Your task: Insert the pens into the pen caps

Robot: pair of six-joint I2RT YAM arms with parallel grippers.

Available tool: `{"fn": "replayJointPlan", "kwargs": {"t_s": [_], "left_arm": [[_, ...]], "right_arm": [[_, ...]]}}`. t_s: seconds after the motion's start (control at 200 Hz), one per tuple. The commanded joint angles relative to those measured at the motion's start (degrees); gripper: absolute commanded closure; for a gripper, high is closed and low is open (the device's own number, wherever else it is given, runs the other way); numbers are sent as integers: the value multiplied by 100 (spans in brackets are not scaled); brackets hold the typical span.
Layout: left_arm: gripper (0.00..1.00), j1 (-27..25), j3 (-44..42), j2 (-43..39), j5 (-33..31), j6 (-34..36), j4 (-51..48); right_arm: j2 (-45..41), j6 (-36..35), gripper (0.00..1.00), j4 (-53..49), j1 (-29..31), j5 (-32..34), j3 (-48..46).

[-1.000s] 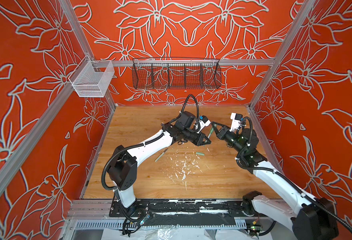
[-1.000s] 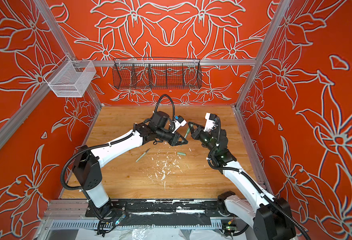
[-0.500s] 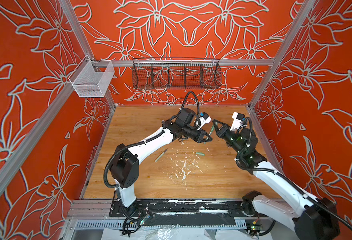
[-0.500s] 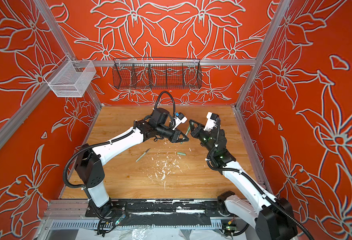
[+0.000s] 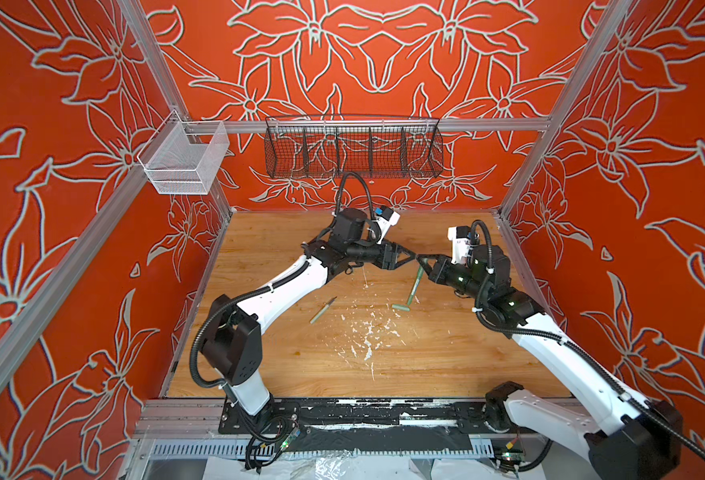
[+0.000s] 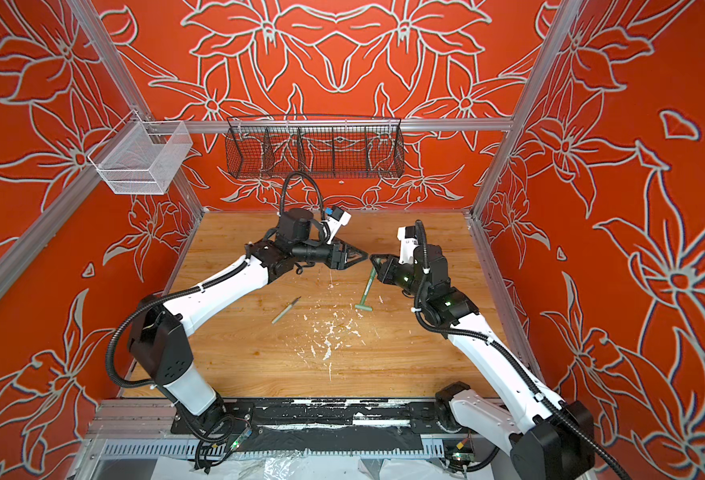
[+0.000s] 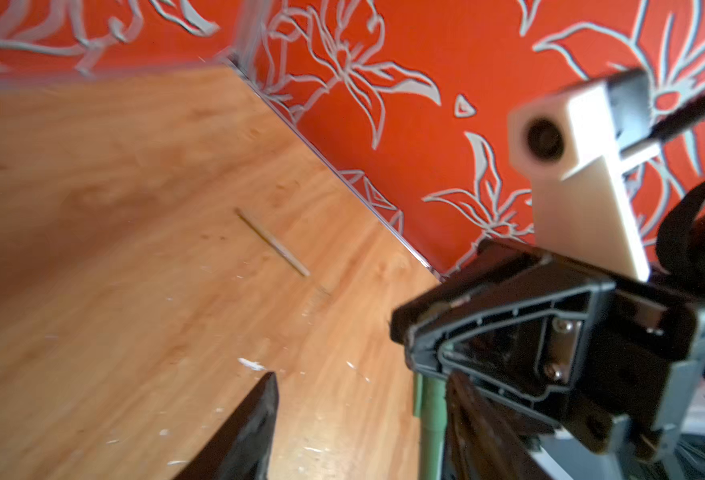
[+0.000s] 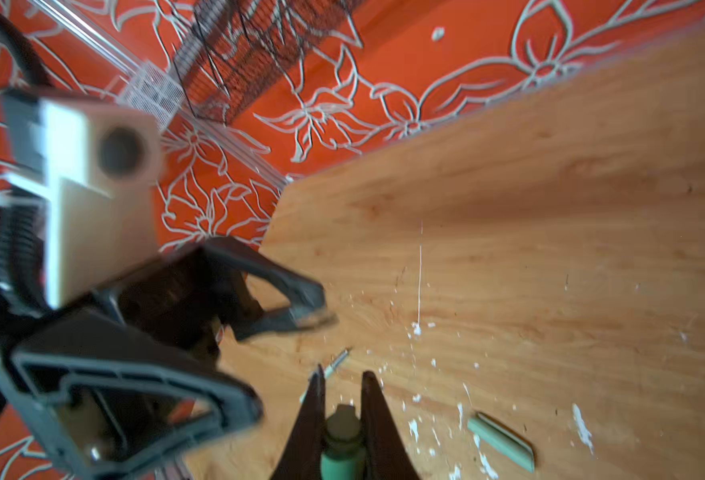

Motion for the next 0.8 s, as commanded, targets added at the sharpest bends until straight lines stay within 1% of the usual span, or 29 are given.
{"fn": "replayJointPlan", "kwargs": {"t_s": [0.0,0.06,0.135,0.15,0.155,0.175,0.255,0.465,0.525,0.615,0.63,0.655,0.791], "left_arm": [[29,-2,-250,-549,-388,-61,353],[26,-3,-458,-781,-508,-39,3],[21,-5,-847,-1171,-866,18,-426],[3,-3,-935,-1252,-959,34,-510],[0,-1,-962,-1281,-984,42,-539],[3,-4,-1069,-1395,-1134,72,-668],[3,2,-1517,-1845,-1765,122,-1122],[3,2,-2801,-3050,-2978,-262,-1411],[3,2,-3013,-3336,-3153,-321,-1556],[3,2,-3293,-3697,-3408,-446,-1756],[3,2,-3341,-3699,-3452,-462,-1784],[3,-5,-3410,-3938,-3527,-486,-1824],[3,2,-3668,-4187,-3732,-713,-1992]], "right_arm": [[270,-489,100,-898,-138,-437,367],[410,-742,100,-1187,-215,-391,594],[589,-1168,100,-1707,-246,111,908],[628,-1267,100,-1816,-246,225,954],[643,-1295,100,-1850,-246,257,979],[715,-1419,100,-1976,-246,389,1041],[1017,-1739,100,-2320,-250,849,1254],[2059,-2187,100,-2543,-273,1470,1565],[2410,-2329,100,-2651,-279,1723,1714],[2948,-2488,100,-2598,-332,1912,1877],[3037,-2514,100,-2589,-342,1908,1922],[3199,-2545,100,-2590,-359,1859,1986],[3918,-2667,100,-2648,-545,1679,2328]]}}
